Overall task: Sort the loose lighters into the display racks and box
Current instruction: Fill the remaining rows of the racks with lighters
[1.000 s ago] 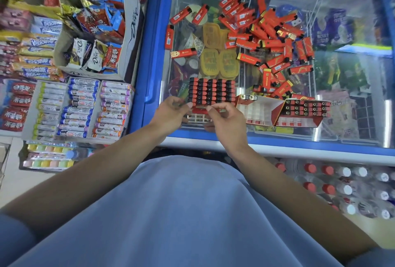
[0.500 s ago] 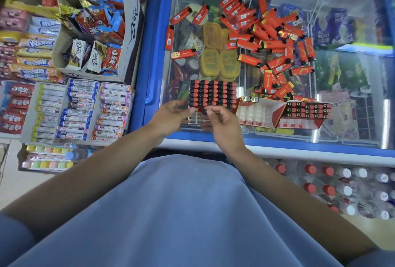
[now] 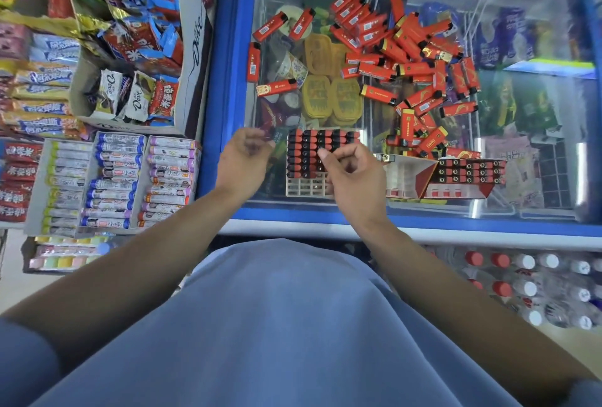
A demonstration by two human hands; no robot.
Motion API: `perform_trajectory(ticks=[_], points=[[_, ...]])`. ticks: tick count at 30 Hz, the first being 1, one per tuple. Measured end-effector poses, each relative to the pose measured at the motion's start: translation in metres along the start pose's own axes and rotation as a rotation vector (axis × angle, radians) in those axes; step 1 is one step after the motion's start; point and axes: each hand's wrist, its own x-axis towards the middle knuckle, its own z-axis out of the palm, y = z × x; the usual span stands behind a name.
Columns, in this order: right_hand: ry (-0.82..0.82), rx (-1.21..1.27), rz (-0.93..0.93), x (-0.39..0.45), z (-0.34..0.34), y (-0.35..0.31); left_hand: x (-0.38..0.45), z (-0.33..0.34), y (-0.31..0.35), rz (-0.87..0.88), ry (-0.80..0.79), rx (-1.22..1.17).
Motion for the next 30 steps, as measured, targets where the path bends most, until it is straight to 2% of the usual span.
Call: perform_trajectory(ticks=[3,6,9,12,15,18,21,26,30], points=[[0.003,-0.043,-0.067,0.019,-0.003,-0.019,0.034,-0.002,0.021,0.208,0.003,0.199],[-0.018,-0.115,-0.113,0.043,-0.002,-0.037,0.08,0.002,0.042,0.334,0.01,0.559],[-0.058,-0.18,-0.112,0.074,0.001,-0.047,0.119,0.012,0.06,0.286,-0.054,0.852],[-0.088,-0.244,-0.103,0.103,0.004,-0.049,0.141,0.023,0.067,0.227,-0.079,1.039],[-0.074,-0.263,-0.101,0.127,0.006,-0.045,0.148,0.032,0.062,0.284,-0.081,1.073],[-0.038,-0.36,-0.106,0.153,-0.004,-0.039,0.156,0.037,0.055,0.509,-0.102,1.039],[0.001,-0.584,-0.144,0.186,-0.028,-0.037,0.168,0.047,0.059,0.686,-0.229,0.938],[0.112,-0.755,-0.105,0.224,-0.073,-0.041,0.184,0.078,0.086,0.723,-0.445,0.834],[0.059,-0.796,-0.012,0.244,-0.105,-0.038,0.186,0.104,0.116,0.827,-0.428,0.739]])
